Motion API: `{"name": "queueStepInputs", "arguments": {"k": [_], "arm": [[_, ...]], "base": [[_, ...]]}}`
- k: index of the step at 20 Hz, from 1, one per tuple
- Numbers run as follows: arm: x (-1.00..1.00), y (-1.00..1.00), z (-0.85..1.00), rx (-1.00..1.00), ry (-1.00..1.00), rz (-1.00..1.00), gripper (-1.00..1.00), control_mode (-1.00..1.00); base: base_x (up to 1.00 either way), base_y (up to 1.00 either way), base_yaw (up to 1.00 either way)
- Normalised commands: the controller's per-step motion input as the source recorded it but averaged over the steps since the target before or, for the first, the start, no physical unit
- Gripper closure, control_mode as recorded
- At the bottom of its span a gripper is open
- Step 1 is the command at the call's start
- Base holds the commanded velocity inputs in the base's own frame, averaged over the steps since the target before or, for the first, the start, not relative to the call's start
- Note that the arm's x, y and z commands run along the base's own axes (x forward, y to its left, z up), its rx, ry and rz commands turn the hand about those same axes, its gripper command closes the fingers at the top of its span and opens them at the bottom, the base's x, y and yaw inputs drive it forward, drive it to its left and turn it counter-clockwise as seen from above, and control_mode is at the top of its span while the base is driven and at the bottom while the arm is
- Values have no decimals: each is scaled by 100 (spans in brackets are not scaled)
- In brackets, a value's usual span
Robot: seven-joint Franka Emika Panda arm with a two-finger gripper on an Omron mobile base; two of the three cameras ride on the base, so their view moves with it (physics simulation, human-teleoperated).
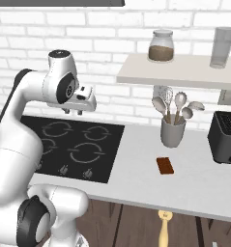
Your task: Pick the pizza cutter from the drawer and place it on the counter.
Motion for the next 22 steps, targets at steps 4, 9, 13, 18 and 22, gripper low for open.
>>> {"name": "queueStepInputs", "arguments": {"k": [4,9,13,18,22], "arm": [[-8,-4,0,0,0,-3,-100,-100],[-28,-61,0,4,0,-5,-100,-100],[-33,-90,0,6,1,-8,-100,-100],[-23,-80,-8,3,3,-10,-100,-100],[-27,-79,-18,2,1,-8,-100,-100]], "base": [[0,0,0],[0,0,0],[0,0,0],[0,0,0],[0,0,0]]}}
